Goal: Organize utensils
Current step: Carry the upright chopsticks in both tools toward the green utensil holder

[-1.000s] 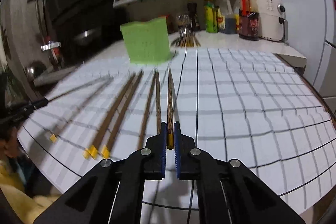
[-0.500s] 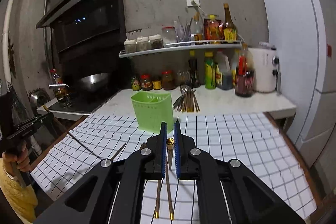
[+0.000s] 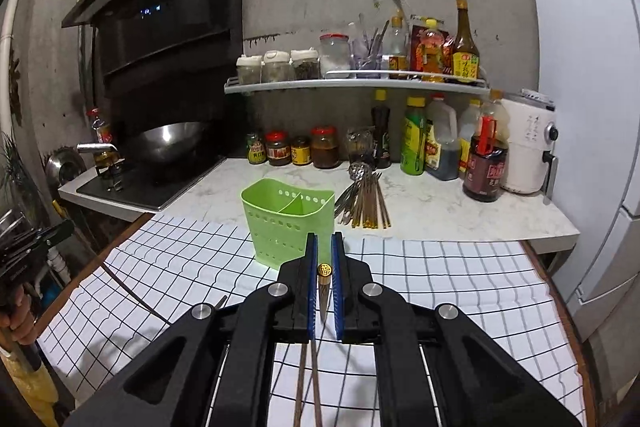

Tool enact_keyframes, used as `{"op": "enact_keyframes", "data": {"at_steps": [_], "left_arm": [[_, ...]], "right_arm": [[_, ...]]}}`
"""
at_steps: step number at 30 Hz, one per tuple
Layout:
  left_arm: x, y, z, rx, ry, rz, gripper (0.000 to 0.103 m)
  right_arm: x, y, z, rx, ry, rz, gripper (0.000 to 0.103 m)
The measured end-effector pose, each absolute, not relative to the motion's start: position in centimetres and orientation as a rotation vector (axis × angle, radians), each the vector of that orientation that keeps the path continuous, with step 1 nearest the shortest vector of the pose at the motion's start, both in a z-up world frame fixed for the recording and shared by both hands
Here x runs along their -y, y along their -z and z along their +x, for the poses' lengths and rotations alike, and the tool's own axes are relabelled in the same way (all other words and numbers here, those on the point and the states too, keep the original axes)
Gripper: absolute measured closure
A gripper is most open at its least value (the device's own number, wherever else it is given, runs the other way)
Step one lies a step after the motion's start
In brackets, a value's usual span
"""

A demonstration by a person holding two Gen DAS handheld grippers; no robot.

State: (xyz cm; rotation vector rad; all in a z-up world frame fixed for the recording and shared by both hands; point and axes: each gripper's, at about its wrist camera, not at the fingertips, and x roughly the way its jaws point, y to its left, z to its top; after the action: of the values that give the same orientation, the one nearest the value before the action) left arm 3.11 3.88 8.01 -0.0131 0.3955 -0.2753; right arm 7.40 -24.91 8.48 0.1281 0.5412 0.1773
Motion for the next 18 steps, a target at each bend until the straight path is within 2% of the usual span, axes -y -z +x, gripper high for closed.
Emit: {"op": "enact_keyframes", "data": {"at_steps": [8,18], "left_arm": [[-3.1,-7.9,2.5,-0.380,0.255,0.037,0.096],[-3.3,-7.9,1.9,-0.409,0.284,0.003,0.096]], "right_arm": [[24.8,-10.9,6.7,-0.488,-0.155,0.104,0.096],[25.1,-11.3,5.8,-0.517,-0.128,0.082,0.096]]}}
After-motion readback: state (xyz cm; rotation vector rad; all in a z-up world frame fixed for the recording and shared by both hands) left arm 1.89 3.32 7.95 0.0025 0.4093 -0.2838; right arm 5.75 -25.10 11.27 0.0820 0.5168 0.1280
